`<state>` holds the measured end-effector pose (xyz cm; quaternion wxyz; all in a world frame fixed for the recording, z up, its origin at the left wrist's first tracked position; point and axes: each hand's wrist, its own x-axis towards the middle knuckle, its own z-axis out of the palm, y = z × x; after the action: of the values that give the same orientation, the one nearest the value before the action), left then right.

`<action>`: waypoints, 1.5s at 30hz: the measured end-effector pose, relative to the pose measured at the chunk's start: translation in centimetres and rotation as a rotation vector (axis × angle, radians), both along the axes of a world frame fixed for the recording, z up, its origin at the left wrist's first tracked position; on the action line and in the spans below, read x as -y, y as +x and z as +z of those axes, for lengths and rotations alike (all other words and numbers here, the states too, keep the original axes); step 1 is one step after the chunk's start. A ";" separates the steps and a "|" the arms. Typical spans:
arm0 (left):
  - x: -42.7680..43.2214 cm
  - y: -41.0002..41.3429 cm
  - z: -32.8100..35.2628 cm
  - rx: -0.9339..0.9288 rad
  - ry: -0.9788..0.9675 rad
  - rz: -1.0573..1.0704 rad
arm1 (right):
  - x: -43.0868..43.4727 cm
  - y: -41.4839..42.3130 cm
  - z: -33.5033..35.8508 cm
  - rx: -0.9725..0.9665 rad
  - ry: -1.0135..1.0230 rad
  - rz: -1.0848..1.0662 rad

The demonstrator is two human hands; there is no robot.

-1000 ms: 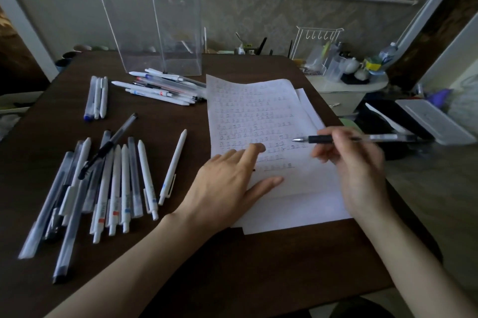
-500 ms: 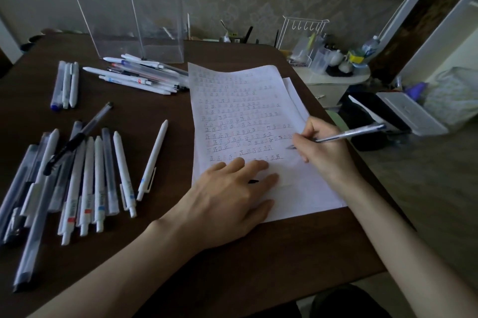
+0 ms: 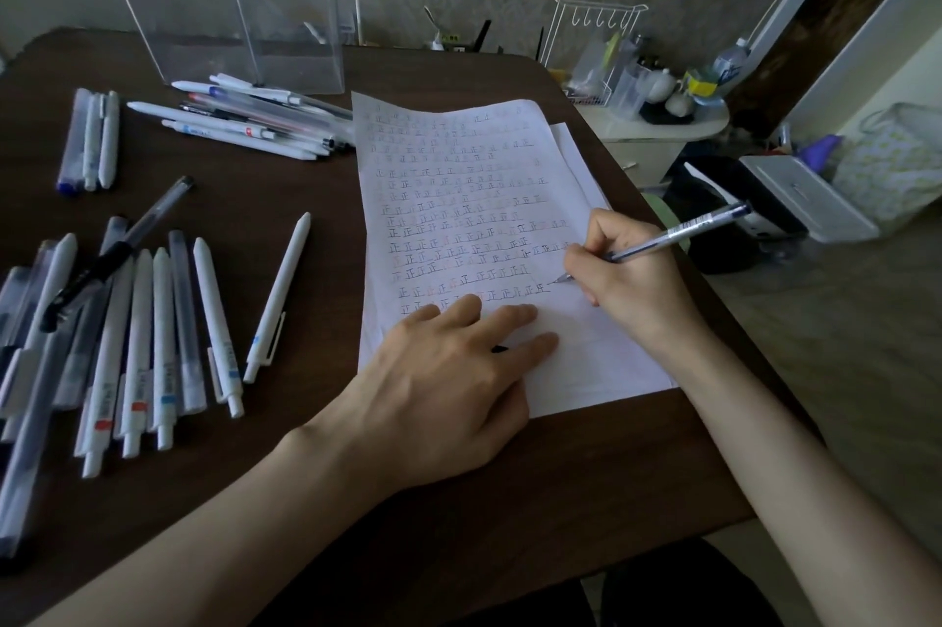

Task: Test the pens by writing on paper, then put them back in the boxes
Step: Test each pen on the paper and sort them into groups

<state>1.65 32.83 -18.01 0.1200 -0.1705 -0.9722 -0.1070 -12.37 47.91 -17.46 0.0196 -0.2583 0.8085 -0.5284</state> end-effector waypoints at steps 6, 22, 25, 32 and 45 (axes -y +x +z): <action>0.0 0.0 0.1 0.012 0.018 0.006 | 0.0 0.2 0.2 -0.007 0.014 -0.002; 0.0 0.0 0.2 0.037 0.036 0.015 | 0.0 0.3 0.2 0.022 -0.013 0.014; 0.0 0.0 0.2 0.045 0.038 0.008 | -0.1 0.3 0.3 0.052 -0.035 0.009; 0.3 0.1 0.3 0.031 0.090 -0.032 | -0.1 0.3 0.4 0.026 -0.018 0.011; 2.5 -1.1 0.8 -0.092 0.672 0.257 | 0.5 0.7 2.2 0.113 -0.254 0.092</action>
<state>0.60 30.30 -17.22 0.2255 -0.0027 -0.8898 -0.3968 -11.67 47.36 -15.23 0.0564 -0.2656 0.7200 -0.6387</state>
